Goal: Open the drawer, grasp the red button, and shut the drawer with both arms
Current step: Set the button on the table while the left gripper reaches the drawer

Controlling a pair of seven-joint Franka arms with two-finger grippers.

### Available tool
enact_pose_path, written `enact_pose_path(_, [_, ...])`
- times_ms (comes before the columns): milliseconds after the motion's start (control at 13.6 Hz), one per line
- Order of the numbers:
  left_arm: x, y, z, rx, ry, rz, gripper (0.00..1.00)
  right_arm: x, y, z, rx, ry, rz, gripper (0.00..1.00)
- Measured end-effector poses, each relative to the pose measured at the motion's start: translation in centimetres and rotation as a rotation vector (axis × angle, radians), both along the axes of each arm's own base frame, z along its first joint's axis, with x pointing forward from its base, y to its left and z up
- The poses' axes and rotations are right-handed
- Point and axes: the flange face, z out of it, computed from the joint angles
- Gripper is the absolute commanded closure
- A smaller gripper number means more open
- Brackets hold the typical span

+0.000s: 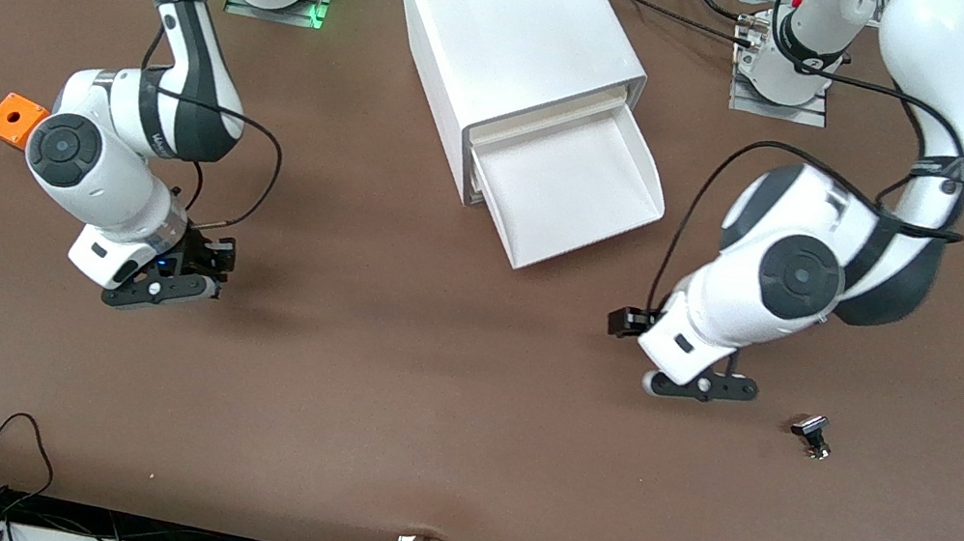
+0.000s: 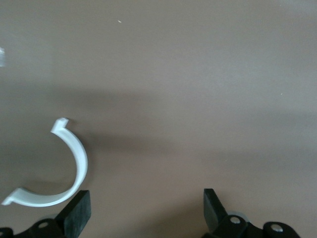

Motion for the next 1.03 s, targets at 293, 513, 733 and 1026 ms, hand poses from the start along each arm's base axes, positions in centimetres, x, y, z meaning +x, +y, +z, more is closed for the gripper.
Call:
enact_pose_path(293, [-5.6,-3.7,-3.2,0.026,0.013,0.169,0.00,-3.0,-6.7,-5.9,-0.012,-0.029,-0.036,1.00])
enact_pose_path(513, [-8.7,-6.5,-5.0,0.126,-0.045,0.165,0.00,-4.8,-9.5,-9.0,-0.013,-0.055,-0.059,0.70])
enact_pose_path(733, [-9.8,-6.6,-6.7,0.155,-0.052,0.175,0.00,-5.1,-9.9,-10.1,-0.013,-0.051,-0.065,0.01])
enact_pose_path(1026, [-13.1,-9.5,-8.1,0.166,-0.028,0.155,0.00,-4.1,-9.9,-8.2,-0.010,-0.099,-0.065,0.00])
